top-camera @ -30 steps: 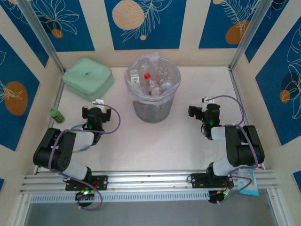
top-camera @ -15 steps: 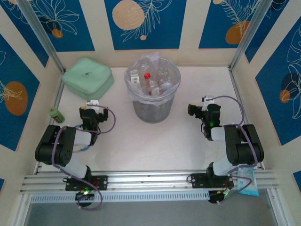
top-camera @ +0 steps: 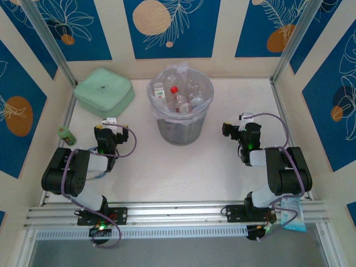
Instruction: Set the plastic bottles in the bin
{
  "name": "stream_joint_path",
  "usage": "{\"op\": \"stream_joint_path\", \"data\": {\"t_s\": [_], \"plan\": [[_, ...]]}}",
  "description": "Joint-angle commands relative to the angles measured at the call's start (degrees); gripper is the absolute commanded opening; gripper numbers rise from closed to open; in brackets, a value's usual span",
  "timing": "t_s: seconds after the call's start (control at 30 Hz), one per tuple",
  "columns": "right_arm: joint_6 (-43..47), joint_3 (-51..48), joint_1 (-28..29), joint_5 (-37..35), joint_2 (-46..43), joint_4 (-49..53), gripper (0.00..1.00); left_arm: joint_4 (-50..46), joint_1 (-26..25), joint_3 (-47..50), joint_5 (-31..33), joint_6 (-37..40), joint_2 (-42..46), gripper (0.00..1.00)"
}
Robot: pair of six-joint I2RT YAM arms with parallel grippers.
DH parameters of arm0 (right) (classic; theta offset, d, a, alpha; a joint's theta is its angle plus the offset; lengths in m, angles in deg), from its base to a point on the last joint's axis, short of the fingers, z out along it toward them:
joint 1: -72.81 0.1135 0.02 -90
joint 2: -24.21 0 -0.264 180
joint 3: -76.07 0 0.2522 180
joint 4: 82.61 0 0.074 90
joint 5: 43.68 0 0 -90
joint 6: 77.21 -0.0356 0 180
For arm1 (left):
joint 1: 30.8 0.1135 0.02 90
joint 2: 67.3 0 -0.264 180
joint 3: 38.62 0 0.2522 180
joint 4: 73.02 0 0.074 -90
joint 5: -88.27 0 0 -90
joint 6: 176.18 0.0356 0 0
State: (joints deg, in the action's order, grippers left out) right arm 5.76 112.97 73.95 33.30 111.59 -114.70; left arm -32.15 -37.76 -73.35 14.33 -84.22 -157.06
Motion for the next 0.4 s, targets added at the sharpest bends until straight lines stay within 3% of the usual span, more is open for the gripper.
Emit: {"op": "stream_joint_path", "data": {"t_s": [0.0, 0.37], "plan": [[-0.1, 0.1, 0.3, 0.9, 0.0, -1.7, 0.99, 1.9, 0.6, 0.5, -1.0, -0.5, -0.2, 1.0], [-0.1, 0.0, 0.1, 1.2, -0.2, -1.8, 0.99, 2.1, 0.5, 0.6, -0.9, -0.5, -0.2, 1.0]]}}
